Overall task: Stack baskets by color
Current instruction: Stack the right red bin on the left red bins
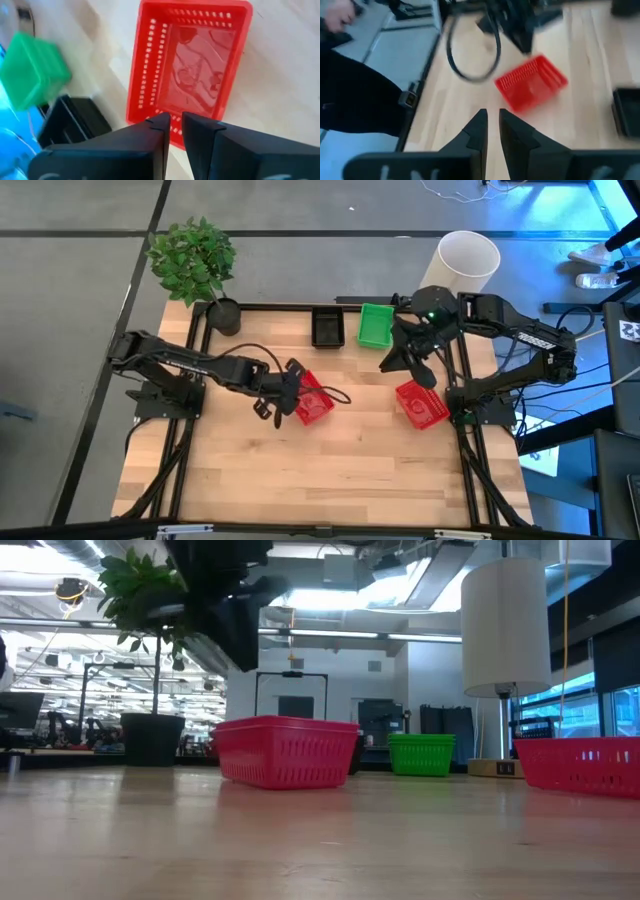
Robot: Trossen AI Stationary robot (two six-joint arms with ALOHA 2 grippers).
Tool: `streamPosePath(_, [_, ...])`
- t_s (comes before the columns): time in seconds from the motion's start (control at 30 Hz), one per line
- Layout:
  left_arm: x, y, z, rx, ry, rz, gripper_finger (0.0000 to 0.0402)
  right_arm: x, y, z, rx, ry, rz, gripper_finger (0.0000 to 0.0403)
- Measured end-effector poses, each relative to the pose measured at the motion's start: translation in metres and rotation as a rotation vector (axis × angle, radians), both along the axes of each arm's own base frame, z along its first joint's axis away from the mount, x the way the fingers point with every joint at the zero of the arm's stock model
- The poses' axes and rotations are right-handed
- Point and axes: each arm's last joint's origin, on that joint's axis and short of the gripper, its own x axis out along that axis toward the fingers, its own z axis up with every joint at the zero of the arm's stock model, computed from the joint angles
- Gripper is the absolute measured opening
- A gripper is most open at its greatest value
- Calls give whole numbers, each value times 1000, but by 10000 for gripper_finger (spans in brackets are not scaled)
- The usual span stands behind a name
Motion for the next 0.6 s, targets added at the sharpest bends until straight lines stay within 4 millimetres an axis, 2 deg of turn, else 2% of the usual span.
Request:
streamPosePath(0.27, [-20, 15, 32, -146, -172, 234, 28, -15, 5, -22, 24, 393, -342, 48])
streamPosePath(0.5, [-53, 30, 72, -201, -354, 322, 28, -18, 17, -28, 89, 526, -446, 9])
streamPosePath(0.6, [-68, 35, 88, -210, -439, 340, 27, -17, 18, -31, 138, 570, -514, 4])
